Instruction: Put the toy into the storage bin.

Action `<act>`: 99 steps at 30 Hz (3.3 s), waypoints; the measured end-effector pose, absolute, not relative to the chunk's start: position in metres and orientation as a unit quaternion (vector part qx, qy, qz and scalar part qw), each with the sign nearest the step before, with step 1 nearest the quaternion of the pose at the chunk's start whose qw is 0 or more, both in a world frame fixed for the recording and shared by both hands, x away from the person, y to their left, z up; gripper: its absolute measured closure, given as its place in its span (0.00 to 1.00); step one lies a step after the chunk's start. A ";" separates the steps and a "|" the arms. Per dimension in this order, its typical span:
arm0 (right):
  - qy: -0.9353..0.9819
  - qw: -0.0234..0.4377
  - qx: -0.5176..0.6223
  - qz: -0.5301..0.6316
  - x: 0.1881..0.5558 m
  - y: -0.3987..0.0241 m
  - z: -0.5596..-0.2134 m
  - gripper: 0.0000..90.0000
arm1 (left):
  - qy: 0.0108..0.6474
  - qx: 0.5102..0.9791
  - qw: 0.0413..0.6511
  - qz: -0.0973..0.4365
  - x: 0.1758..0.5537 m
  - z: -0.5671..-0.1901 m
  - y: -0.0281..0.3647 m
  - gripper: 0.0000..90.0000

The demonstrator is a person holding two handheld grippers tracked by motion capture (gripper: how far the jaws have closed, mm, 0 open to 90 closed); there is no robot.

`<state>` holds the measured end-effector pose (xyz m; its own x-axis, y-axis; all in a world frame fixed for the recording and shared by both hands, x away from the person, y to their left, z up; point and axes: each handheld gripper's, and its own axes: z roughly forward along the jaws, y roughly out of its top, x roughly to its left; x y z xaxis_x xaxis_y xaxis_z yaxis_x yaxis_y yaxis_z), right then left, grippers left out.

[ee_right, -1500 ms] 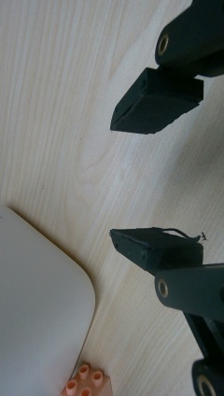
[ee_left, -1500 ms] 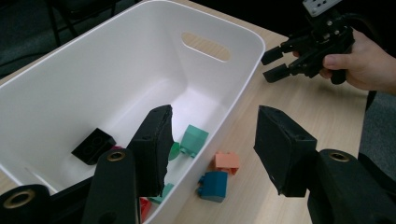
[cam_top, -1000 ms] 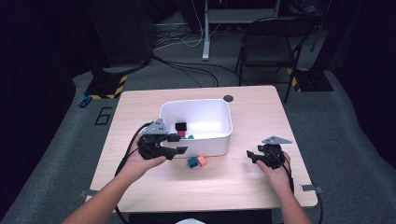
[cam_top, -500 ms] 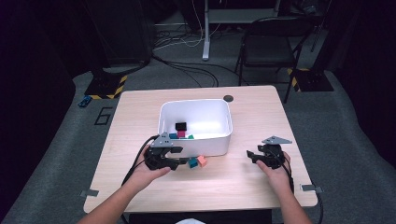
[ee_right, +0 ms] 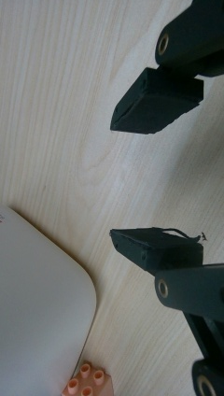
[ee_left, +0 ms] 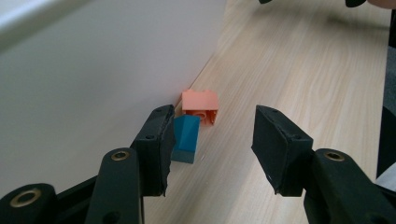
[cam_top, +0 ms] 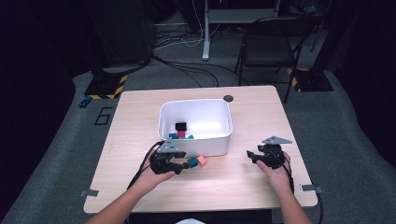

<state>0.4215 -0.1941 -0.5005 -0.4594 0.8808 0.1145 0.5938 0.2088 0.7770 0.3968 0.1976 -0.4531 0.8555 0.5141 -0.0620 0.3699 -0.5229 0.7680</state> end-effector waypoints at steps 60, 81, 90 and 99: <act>0.758 0.177 0.486 0.398 0.422 -0.194 -0.501 0.45 | 0.220 0.905 0.351 0.100 0.398 -0.502 0.165 0.69; 0.758 0.177 0.487 0.397 0.422 -0.193 -0.502 0.45 | 0.231 0.902 0.354 0.082 0.404 -0.512 0.162 0.62; 0.758 0.178 0.486 0.396 0.422 -0.193 -0.501 0.45 | 0.231 0.902 0.357 0.076 0.404 -0.509 0.164 0.63; 0.758 0.177 0.486 0.398 0.422 -0.194 -0.501 0.45 | 0.241 0.896 0.364 0.077 0.403 -0.502 0.171 0.63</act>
